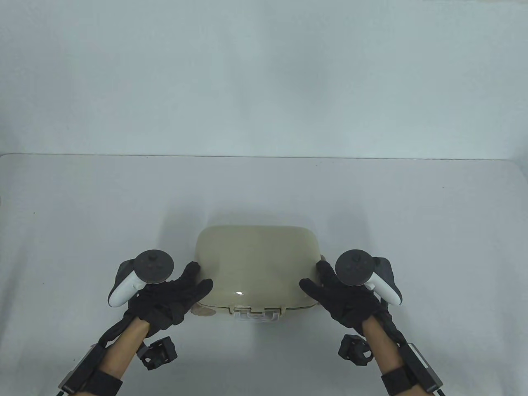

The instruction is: Pack suitcase

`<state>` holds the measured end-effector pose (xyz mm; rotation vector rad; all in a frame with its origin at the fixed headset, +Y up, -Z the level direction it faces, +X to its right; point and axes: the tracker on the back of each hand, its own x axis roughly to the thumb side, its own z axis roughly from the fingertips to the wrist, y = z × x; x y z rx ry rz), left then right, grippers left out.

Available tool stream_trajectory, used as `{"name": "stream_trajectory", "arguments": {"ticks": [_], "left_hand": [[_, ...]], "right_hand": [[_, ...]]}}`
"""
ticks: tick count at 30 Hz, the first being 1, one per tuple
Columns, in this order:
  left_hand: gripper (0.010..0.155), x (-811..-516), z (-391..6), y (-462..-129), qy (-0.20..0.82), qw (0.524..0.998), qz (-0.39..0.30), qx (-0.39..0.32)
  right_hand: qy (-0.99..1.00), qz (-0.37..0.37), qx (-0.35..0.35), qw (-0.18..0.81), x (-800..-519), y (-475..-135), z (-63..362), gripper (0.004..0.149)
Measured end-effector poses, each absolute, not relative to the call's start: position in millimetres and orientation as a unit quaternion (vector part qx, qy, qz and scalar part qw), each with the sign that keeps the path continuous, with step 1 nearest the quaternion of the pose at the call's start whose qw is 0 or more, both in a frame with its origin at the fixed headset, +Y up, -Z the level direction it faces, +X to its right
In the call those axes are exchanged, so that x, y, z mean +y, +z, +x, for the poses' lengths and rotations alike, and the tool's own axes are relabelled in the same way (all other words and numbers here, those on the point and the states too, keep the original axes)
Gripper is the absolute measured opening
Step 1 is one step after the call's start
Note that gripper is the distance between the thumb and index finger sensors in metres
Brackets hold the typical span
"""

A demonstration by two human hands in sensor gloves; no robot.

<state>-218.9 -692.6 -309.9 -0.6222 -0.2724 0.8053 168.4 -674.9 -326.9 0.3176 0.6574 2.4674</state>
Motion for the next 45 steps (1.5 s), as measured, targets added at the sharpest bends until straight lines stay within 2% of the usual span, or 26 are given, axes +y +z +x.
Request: {"name": "stream_trajectory", "arguments": {"ticks": [6,17,19,22,25,28,31,33,37,41,45], "left_hand": [[0.097,-693.5,-216.9,-309.2,0.368,0.870,-0.299,-0.132],[0.096,-689.5,-210.5,-306.3,0.256,0.908,-0.301,-0.141],[0.094,-684.1,-210.0,-309.4,0.232,0.923,-0.279,-0.128],[0.093,-674.0,-205.5,-325.4,0.170,0.951,-0.230,-0.120],[0.093,-665.0,-192.9,-354.5,0.167,0.959,-0.193,-0.126],[0.093,-664.8,-183.5,-387.1,0.166,0.961,-0.186,-0.117],[0.096,-668.1,-176.7,-411.1,0.196,0.950,-0.212,-0.119],[0.097,-671.4,-173.0,-422.5,0.201,0.946,-0.224,-0.120],[0.100,-685.2,-168.9,-437.9,0.191,0.931,-0.285,-0.127],[0.103,-690.7,-171.4,-440.1,0.180,0.938,-0.271,-0.117],[0.103,-692.5,-176.6,-442.6,0.190,0.936,-0.278,-0.104]], "right_hand": [[0.925,0.122,0.251,0.258,-677.0,-327.1,163.3,0.100],[0.936,0.140,0.262,0.189,-677.7,-323.0,150.8,0.101],[0.936,0.139,0.265,0.184,-676.8,-322.9,151.1,0.100],[0.947,0.142,0.229,0.174,-669.3,-318.2,152.0,0.099],[0.959,0.156,0.174,0.159,-654.7,-309.7,150.6,0.095],[0.961,0.174,0.144,0.158,-645.2,-302.2,146.3,0.090],[0.958,0.202,0.144,0.142,-644.5,-293.2,139.6,0.085],[0.952,0.224,0.161,0.134,-646.6,-289.4,135.6,0.082],[0.918,0.262,0.249,0.165,-658.1,-288.3,126.6,0.079],[0.899,0.269,0.305,0.162,-674.1,-289.7,119.5,0.079],[0.901,0.243,0.328,0.149,-692.3,-294.8,115.8,0.080]]}}
